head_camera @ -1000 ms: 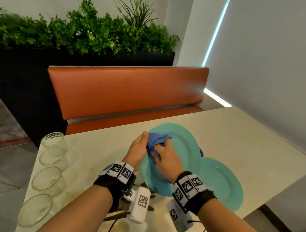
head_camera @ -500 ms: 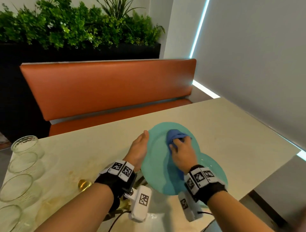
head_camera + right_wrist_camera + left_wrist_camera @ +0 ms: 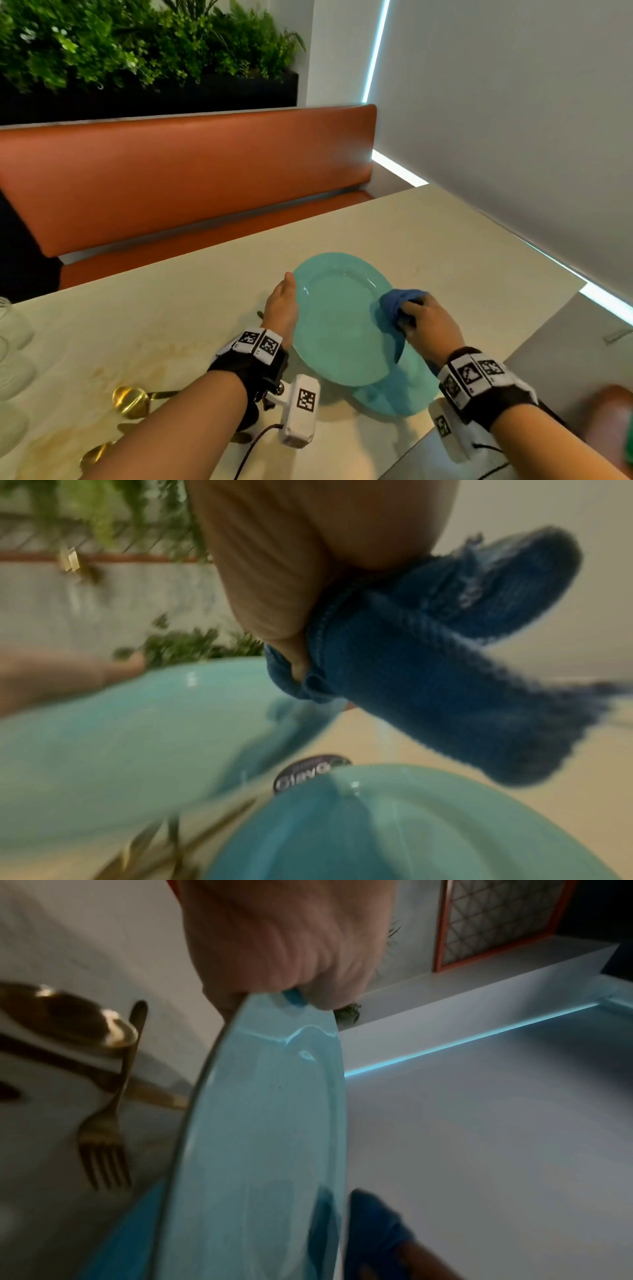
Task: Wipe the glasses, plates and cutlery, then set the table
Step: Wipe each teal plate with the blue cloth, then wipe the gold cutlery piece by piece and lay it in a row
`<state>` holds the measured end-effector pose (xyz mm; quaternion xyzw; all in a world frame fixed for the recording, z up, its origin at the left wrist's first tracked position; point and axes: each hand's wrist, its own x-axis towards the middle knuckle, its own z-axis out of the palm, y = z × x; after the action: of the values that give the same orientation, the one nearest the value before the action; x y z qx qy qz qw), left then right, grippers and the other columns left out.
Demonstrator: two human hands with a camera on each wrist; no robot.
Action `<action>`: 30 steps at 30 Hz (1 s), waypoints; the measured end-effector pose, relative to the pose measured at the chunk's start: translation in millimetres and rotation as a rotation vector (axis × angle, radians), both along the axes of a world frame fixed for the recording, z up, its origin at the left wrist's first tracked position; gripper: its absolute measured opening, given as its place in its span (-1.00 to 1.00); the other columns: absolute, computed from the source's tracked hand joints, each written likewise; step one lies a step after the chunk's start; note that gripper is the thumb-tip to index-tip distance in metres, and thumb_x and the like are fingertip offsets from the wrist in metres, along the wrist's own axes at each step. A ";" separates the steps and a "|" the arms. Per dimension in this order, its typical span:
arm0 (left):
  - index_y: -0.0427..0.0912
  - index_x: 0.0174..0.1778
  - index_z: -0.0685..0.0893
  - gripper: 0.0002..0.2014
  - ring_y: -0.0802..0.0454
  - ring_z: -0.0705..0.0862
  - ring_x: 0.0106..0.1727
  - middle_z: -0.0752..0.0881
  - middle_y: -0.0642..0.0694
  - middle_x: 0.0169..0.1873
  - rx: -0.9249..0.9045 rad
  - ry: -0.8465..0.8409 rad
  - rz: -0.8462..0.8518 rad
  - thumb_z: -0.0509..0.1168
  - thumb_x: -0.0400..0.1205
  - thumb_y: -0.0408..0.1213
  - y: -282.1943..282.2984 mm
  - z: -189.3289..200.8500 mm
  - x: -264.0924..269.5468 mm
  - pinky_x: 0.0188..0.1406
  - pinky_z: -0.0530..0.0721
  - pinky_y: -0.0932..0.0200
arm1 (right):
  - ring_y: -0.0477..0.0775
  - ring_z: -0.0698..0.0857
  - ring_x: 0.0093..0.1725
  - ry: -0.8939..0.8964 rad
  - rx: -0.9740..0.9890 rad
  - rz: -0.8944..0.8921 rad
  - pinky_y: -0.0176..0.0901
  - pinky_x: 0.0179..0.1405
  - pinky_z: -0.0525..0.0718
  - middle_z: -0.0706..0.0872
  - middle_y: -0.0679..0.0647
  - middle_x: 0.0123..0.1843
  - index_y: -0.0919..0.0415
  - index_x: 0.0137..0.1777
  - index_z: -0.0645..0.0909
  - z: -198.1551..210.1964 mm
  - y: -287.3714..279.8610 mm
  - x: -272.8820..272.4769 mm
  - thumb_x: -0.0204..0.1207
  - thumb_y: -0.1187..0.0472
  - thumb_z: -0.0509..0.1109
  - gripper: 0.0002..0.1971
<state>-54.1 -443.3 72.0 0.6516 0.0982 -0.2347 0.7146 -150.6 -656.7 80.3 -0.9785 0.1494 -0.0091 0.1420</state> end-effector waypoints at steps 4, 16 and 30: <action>-0.07 0.43 0.51 -0.43 -0.20 0.63 0.28 0.62 -0.14 0.33 0.061 0.065 -0.050 -0.06 0.69 0.22 -32.3 -20.8 -9.4 0.32 0.59 -0.19 | 0.37 0.62 0.12 -0.131 0.045 -0.164 -0.08 -0.04 0.52 0.58 0.34 0.25 0.25 0.15 0.68 25.5 -22.8 11.4 0.49 0.29 0.35 -0.75; -0.29 0.35 0.48 -0.50 -0.22 0.64 0.19 0.65 -0.26 0.23 0.340 0.156 -0.031 0.29 0.63 -0.01 -83.5 -75.0 -43.6 0.01 0.58 0.08 | 0.10 0.47 -0.24 -0.185 0.224 -0.189 -0.20 -0.37 0.31 0.51 0.07 -0.28 0.26 -0.02 0.66 27.0 -28.4 9.5 0.51 0.28 0.36 -0.89; -0.29 0.36 0.41 -0.65 -0.14 0.40 0.37 0.49 -0.25 0.33 1.141 -0.303 -0.482 0.14 0.67 -0.26 -106.8 -85.8 -36.3 0.37 0.45 0.04 | 0.08 0.47 -0.16 -0.132 0.247 -0.154 -0.22 -0.24 0.26 0.52 0.07 -0.19 0.18 0.05 0.68 20.7 -23.4 17.4 0.49 0.24 0.39 -0.84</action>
<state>-90.5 -550.1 -13.8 0.9595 -0.0438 -0.2049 0.1881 -133.2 -680.1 101.0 -0.9365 0.2144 -0.0655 0.2698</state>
